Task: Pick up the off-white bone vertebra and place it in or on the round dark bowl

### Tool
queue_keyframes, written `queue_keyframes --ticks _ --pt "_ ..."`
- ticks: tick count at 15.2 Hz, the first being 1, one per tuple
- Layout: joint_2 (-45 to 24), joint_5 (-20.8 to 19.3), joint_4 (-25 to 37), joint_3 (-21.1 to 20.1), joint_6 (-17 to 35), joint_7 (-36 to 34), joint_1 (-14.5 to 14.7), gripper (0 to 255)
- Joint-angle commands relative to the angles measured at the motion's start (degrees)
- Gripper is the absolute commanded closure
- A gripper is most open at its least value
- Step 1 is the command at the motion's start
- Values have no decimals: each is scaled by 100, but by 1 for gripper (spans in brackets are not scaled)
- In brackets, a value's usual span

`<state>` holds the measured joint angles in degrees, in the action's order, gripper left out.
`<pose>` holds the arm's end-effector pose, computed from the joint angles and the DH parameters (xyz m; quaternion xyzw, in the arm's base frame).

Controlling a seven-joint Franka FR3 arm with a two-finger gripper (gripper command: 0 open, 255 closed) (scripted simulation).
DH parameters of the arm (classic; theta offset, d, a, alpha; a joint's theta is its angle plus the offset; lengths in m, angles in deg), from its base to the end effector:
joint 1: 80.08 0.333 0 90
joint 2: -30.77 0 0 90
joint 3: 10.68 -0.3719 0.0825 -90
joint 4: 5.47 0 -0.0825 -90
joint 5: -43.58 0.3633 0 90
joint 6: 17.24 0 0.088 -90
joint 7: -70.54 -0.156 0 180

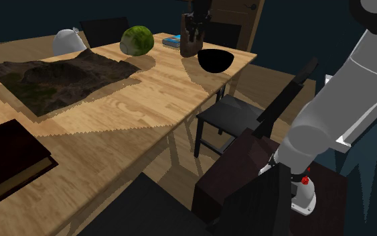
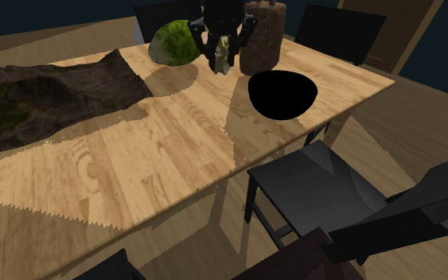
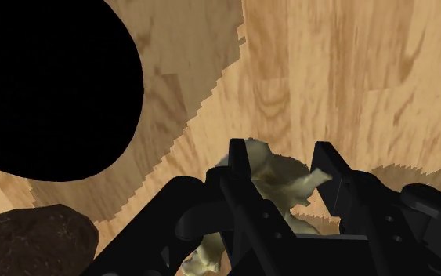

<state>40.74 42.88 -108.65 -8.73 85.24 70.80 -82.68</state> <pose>0.4944 -0.0425 0.6358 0.9961 -0.0365 0.0806 0.0065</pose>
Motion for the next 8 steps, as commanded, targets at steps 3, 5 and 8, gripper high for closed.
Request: queue_keyframes --ticks 3,5,8 --pt "-12 33 9 333 8 564 -218 255" --pt "-38 53 34 502 8 848 -329 255" --pt "-123 94 124 757 -2 1277 -497 255"
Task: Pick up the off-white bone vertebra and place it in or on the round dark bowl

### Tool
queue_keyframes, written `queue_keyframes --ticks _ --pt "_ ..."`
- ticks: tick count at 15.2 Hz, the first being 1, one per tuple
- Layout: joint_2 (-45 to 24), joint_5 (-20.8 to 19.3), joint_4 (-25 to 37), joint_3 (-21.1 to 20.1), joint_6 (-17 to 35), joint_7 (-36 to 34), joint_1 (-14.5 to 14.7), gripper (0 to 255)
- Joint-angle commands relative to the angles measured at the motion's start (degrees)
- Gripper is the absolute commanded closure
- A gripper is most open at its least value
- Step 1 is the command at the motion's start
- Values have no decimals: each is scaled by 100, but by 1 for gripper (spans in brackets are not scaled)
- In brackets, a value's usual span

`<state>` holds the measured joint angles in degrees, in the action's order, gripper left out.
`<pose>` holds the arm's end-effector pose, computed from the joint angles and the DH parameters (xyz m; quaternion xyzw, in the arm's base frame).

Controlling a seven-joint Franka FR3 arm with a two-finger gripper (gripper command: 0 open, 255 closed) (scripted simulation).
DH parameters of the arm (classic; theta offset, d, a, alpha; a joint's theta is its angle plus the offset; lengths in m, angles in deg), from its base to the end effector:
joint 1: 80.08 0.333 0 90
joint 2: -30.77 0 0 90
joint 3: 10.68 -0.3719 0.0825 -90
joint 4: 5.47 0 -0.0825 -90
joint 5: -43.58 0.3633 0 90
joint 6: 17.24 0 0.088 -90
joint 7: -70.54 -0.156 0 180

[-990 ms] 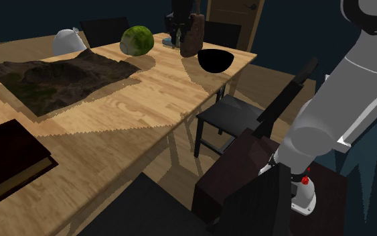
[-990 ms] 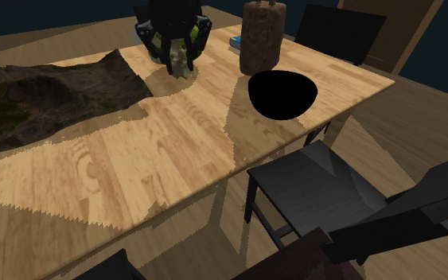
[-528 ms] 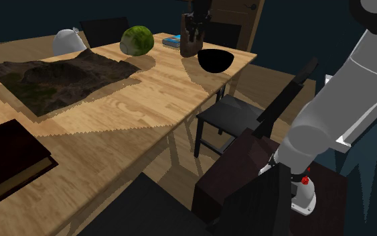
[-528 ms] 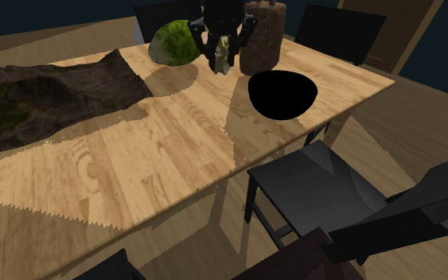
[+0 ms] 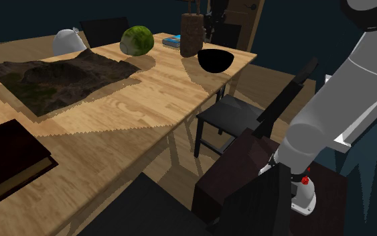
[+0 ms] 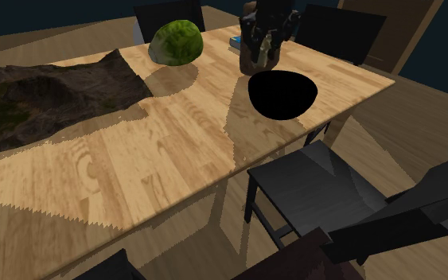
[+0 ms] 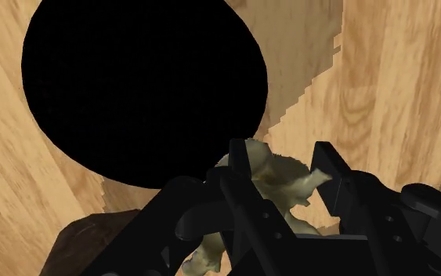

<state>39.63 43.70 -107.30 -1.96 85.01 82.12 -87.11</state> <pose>0.4834 -0.1424 0.6360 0.9960 -0.0364 0.0807 0.0065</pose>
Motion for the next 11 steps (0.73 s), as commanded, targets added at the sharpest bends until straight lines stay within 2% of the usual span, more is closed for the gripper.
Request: queue_keyframes --ticks 1,5,11 --pt "-53 29 33 166 15 290 -111 255" --pt "-315 141 320 549 -33 950 -370 255" --pt "-246 127 -220 544 440 957 -372 255"
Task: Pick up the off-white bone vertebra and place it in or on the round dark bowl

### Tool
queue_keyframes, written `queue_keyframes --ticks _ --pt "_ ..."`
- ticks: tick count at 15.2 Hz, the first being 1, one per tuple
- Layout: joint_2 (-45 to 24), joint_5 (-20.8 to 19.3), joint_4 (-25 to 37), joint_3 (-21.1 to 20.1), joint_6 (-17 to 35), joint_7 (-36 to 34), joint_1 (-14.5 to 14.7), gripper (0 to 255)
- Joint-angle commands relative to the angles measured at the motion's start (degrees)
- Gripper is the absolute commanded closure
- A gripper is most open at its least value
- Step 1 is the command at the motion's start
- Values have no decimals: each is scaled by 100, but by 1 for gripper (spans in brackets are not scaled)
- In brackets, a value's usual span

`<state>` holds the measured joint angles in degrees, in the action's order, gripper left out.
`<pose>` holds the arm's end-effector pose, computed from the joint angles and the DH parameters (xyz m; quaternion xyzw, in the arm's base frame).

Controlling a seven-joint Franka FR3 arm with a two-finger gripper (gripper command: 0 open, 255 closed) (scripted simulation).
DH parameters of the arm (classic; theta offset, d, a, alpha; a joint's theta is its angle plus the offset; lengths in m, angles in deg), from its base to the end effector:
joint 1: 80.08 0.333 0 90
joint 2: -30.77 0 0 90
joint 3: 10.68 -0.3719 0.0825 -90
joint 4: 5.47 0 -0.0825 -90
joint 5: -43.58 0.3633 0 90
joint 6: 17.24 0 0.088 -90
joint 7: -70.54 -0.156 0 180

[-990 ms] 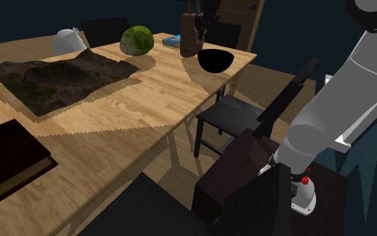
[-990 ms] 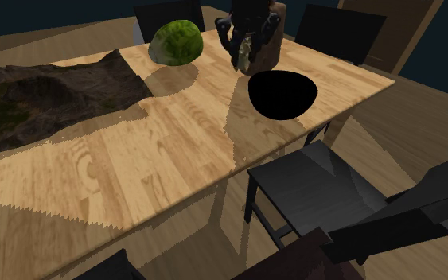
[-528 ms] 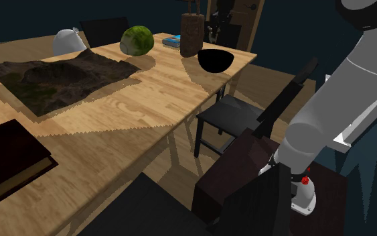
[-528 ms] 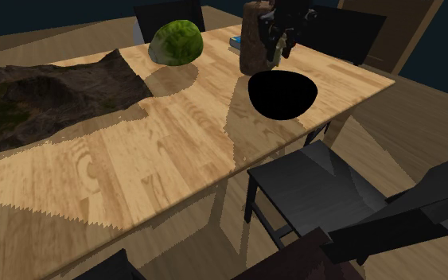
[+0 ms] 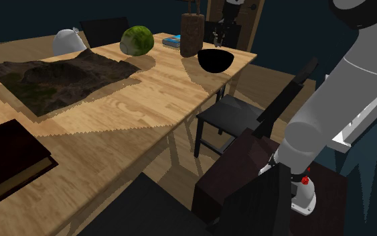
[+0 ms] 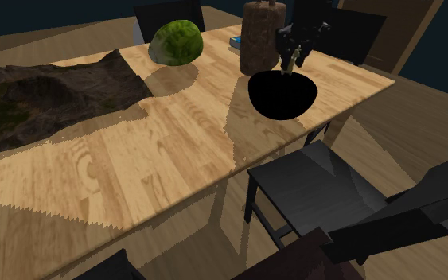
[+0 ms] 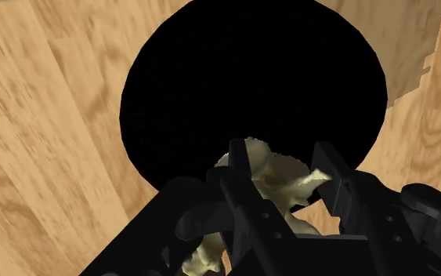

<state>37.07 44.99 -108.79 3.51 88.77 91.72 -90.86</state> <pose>0.4736 -0.2244 0.6071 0.9961 -0.0358 0.0805 0.0066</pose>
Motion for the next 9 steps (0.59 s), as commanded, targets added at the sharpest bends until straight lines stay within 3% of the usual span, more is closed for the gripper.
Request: queue_keyframes --ticks 1,9 --pt "17 -3 -156 -3 142 -1 1 255" --pt "31 -3 -566 -1 539 13 -1 255"
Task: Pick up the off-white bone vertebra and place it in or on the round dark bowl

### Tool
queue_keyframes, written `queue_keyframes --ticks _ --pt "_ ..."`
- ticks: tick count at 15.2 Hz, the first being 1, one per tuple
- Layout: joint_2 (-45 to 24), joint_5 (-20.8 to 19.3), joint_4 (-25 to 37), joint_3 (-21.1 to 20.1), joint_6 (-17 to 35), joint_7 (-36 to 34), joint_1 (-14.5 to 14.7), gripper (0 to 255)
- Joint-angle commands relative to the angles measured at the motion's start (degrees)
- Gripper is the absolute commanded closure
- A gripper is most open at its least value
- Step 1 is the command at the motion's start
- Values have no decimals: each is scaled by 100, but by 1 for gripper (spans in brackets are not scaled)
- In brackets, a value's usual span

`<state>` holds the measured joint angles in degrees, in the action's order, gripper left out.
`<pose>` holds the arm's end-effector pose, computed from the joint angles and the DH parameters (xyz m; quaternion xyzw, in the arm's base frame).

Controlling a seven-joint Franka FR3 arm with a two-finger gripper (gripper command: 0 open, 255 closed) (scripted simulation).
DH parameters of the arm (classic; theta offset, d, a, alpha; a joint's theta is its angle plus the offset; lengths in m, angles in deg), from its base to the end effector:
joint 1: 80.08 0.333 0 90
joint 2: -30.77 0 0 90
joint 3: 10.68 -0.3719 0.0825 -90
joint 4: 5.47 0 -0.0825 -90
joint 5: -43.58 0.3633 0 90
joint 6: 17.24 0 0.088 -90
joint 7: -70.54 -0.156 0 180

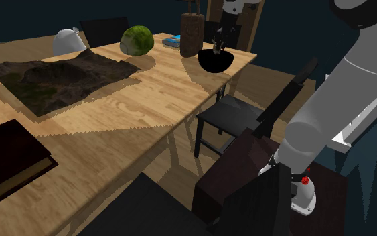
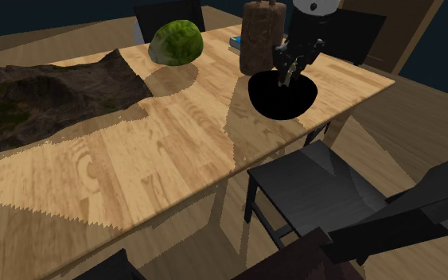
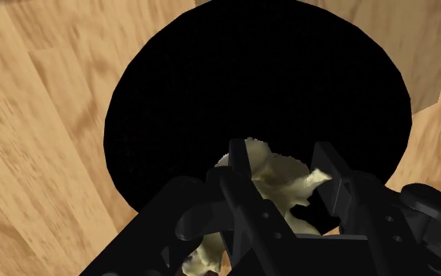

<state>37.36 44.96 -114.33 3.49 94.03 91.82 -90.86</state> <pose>0.4737 -0.2239 0.5732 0.9961 -0.0357 0.0805 0.0066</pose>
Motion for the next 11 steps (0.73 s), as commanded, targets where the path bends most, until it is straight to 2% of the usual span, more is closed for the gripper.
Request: queue_keyframes --ticks 1,5,6,11 --pt "1 0 -12 1 14 3 -1 255" --pt "1 0 -12 1 14 3 -1 255" --pt "1 0 -12 1 14 3 -1 0" --pt "1 0 -12 1 14 3 -1 0"
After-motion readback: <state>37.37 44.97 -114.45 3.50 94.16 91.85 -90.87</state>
